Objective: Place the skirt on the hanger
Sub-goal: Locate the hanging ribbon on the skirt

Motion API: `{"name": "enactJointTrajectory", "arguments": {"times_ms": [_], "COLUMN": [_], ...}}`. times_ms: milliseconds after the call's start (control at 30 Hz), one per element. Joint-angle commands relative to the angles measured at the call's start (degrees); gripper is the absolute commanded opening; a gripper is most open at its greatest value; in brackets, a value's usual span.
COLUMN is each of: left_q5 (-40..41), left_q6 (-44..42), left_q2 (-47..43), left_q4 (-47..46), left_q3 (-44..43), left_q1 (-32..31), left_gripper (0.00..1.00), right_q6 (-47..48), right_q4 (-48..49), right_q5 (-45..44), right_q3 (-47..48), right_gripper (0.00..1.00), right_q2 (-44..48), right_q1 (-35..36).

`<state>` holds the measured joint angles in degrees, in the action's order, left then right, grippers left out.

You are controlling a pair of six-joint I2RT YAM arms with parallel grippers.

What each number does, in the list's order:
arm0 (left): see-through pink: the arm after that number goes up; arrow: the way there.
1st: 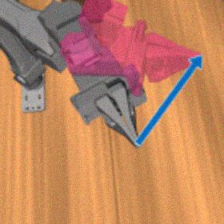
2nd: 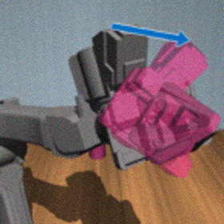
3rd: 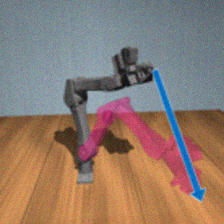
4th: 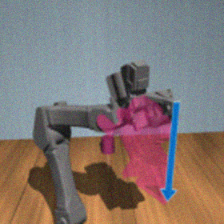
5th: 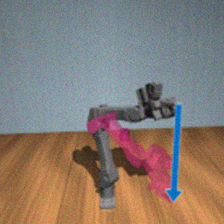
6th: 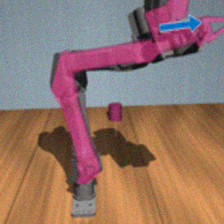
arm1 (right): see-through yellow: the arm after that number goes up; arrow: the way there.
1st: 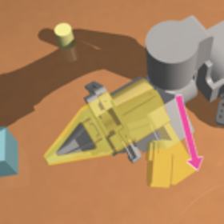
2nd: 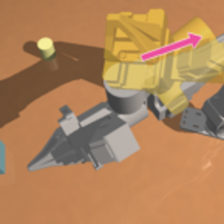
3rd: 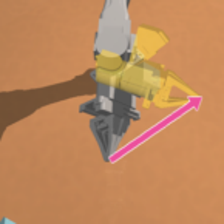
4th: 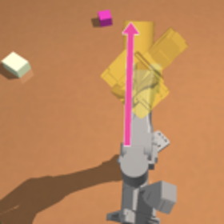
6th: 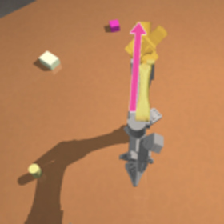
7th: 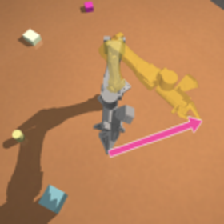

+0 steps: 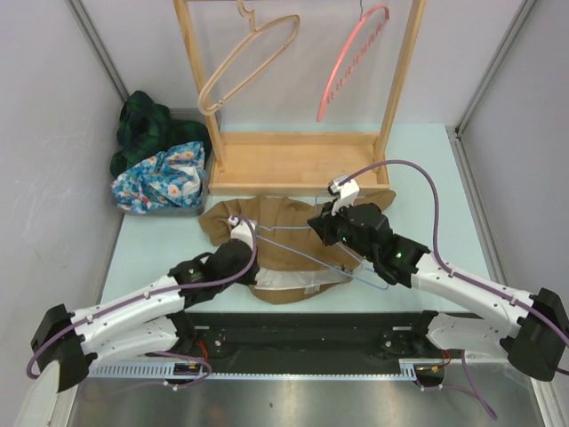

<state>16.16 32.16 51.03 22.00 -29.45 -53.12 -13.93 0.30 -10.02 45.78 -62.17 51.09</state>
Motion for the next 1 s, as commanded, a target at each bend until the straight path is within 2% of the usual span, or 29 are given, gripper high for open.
{"name": "enactJointTrajectory", "arguments": {"times_ms": [0, 300, 467, 700, 967], "left_q5": [3.88, -1.39, -5.61, -11.94, -19.85], "left_q6": [0.01, -7.2, -10.45, -16.07, -16.96], "left_q2": [6.16, 20.15, 27.8, 41.69, 51.97], "left_q4": [1.29, 1.55, 0.42, 0.68, 1.46], "left_q3": [-9.38, -25.9, -32.41, -47.25, -57.81], "left_q1": [5.57, 16.55, 22.08, 26.31, 31.06], "left_gripper": [0.0, 0.0, 0.0, 0.0, 0.0], "right_q6": [1.36, 2.42, 2.95, 4.26, 3.65], "right_q4": [2.52, 7.25, 10.34, 15.77, 18.6], "right_q5": [-1.32, 0.44, 2.63, 1.5, -1.39], "right_q3": [2.03, 2.56, 7.03, 11.96, 18.02], "right_gripper": [0.0, 0.0, 0.0, 0.0, 0.0], "right_q2": [3.11, 1.27, -4.34, -11.73, -20.44], "right_q1": [-0.82, -4.68, -8.8, -12.15, -13.82]}}
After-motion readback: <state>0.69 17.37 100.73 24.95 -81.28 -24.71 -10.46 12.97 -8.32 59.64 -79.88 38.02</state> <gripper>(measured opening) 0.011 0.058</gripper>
